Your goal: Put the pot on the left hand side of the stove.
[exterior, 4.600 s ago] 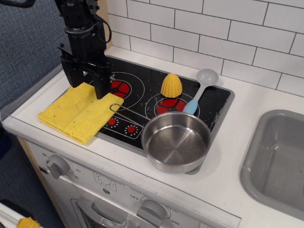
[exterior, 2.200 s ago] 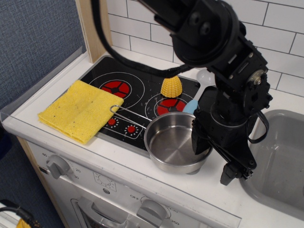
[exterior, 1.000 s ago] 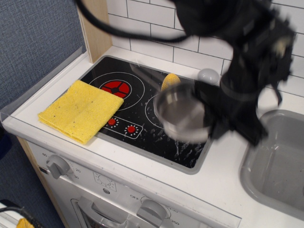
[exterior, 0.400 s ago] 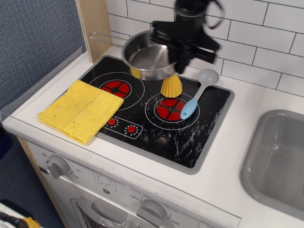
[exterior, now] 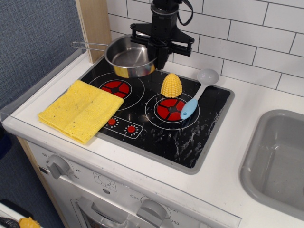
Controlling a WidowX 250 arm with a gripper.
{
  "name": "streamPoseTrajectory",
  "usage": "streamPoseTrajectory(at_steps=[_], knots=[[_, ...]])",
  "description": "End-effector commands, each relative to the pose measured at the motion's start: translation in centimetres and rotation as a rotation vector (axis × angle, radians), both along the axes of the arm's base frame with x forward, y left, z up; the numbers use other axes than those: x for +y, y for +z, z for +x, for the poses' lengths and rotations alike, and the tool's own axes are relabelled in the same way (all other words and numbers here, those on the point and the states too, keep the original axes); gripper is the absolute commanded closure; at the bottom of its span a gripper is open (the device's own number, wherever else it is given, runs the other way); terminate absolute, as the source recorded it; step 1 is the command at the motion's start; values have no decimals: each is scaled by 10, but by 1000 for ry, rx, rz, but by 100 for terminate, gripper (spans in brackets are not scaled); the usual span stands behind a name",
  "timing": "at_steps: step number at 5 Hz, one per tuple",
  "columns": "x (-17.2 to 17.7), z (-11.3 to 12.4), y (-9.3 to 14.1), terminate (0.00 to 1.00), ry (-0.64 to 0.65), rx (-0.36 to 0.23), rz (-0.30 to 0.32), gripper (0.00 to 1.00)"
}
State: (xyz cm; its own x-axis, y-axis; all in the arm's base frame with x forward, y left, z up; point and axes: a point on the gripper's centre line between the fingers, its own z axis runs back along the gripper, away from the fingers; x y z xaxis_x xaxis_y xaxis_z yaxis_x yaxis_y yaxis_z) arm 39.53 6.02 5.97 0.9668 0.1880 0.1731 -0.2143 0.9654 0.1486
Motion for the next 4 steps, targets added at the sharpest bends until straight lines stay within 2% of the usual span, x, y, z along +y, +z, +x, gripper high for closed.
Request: streamPoseTrajectory(at_steps=[1, 3, 4], knots=[[25, -3, 8, 0, 31, -30, 36, 100], [32, -1, -13, 0, 8, 18, 24, 100], [30, -1, -19, 0, -7, 35, 7, 0]])
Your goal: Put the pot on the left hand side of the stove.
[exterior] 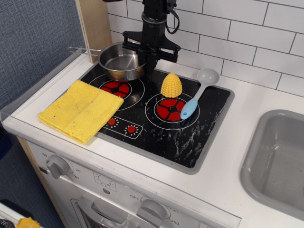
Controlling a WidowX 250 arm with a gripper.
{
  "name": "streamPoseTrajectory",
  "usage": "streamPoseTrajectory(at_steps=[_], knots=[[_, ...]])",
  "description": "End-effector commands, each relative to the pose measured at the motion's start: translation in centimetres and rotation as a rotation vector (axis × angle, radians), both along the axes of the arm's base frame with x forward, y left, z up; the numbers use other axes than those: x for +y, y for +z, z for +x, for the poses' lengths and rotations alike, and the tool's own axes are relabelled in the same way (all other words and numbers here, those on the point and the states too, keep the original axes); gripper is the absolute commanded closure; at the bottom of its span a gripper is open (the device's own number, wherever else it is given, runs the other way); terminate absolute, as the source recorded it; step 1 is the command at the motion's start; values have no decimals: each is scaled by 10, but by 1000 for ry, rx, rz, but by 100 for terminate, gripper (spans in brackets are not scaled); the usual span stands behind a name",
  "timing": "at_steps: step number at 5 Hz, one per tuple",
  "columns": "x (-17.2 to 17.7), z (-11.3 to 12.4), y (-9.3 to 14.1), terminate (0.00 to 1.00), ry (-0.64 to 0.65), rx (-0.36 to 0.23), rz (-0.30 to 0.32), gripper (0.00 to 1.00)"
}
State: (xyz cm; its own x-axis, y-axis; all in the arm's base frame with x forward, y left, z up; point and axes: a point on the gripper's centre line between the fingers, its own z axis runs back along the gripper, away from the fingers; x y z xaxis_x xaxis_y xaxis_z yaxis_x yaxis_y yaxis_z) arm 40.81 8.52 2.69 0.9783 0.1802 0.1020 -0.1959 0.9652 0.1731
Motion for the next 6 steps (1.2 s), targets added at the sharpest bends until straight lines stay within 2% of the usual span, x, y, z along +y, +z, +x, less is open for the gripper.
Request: streamPoseTrajectory(at_steps=[1, 2, 3, 4, 5, 6], knots=[[1, -13, 14, 0, -20, -34, -11, 0], [-1, -13, 30, 0, -49, -66, -12, 0], [-1, -16, 60, 0, -96, -120, 1, 0], [-1, -24, 80, 0, -171, -140, -7, 0], [-1, -33, 87, 0, -225, -126, -24, 0], [-4, -39, 85, 0, -280, -82, -38, 0]])
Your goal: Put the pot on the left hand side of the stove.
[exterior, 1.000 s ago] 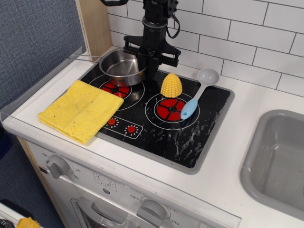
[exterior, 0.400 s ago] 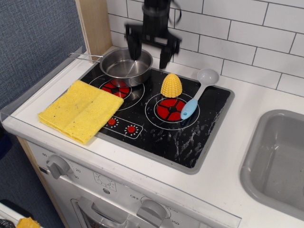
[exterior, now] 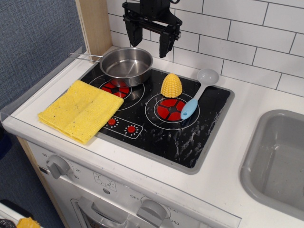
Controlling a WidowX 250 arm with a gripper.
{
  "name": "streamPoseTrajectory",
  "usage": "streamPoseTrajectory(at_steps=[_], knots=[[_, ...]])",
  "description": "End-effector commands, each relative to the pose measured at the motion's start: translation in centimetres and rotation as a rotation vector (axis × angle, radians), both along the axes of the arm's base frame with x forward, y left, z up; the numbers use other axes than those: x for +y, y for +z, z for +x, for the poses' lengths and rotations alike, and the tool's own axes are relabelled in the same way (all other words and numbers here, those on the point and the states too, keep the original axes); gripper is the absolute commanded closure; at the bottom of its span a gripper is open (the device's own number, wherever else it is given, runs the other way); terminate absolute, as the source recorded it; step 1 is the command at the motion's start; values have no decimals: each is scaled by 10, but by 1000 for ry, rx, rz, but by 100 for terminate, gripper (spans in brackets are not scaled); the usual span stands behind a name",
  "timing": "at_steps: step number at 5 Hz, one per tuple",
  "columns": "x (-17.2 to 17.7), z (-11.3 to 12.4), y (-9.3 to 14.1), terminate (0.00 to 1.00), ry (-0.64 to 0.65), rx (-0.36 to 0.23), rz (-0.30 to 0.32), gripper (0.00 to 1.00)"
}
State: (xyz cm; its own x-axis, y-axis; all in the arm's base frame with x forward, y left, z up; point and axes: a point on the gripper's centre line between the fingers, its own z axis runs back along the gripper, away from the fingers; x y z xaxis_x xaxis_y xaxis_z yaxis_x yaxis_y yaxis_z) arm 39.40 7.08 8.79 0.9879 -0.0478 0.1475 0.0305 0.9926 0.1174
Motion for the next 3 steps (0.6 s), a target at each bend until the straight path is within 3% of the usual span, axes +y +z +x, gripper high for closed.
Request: streamPoseTrajectory(at_steps=[1, 2, 3], knots=[[5, -35, 13, 0, -95, 34, 40, 0], [5, -35, 13, 0, -95, 34, 40, 0], [5, -35, 13, 100, -95, 34, 40, 0]])
